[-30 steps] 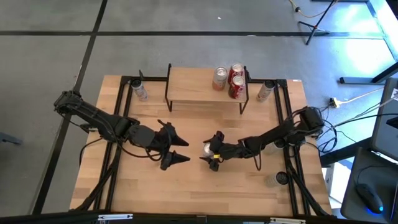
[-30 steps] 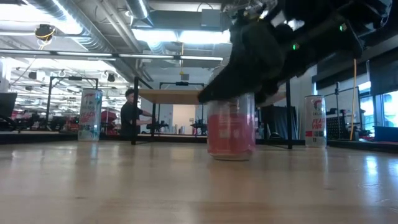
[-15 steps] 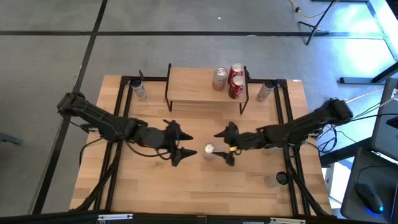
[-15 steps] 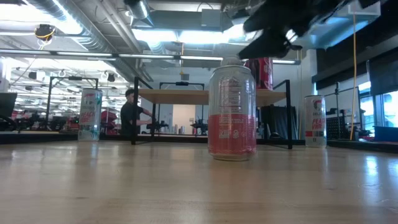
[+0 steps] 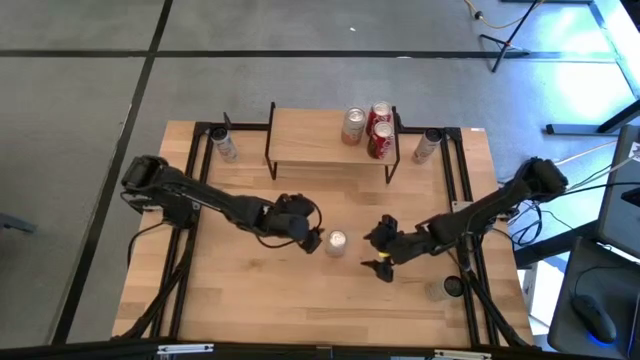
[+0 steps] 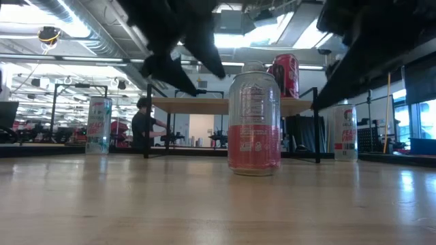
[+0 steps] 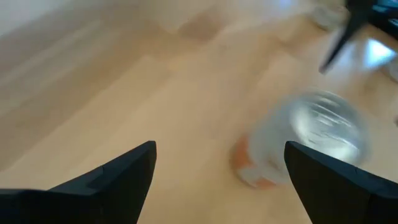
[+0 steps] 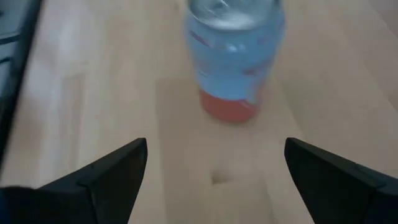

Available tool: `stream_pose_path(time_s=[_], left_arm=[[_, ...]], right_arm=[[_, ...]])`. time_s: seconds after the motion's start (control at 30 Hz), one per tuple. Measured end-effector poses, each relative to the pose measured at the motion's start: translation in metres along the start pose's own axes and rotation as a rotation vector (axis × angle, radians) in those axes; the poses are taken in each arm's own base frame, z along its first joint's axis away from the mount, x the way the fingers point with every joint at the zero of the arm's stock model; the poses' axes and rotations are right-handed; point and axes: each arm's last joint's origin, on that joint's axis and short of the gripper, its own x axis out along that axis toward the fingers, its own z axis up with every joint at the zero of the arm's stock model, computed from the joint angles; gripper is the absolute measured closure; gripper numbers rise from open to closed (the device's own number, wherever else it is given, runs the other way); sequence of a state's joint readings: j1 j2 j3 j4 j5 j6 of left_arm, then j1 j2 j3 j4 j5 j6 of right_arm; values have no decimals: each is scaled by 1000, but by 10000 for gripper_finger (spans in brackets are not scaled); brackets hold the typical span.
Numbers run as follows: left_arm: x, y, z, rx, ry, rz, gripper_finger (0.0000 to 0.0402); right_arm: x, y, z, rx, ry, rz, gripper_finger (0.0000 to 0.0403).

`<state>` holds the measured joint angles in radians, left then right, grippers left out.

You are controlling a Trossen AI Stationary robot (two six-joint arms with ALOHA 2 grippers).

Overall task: Place canned beverage on shelf
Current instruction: Put the pink soda can on the shelf aligned with the other pink soda can

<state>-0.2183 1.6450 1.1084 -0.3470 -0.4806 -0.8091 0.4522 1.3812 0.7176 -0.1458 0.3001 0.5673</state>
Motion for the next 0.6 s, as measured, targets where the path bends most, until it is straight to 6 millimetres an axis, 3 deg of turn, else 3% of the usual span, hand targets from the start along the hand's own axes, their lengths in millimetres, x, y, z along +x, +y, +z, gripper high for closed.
stream_pose_path(time_s=[0.33,0.6], left_arm=[[46,4,-15,1,101,15,54],[35,-16,-33,70,175,-114,54]], right_arm=[[41,-8,0,61,-82,-59,36],[46,-30,2,44,-15,-133,36]])
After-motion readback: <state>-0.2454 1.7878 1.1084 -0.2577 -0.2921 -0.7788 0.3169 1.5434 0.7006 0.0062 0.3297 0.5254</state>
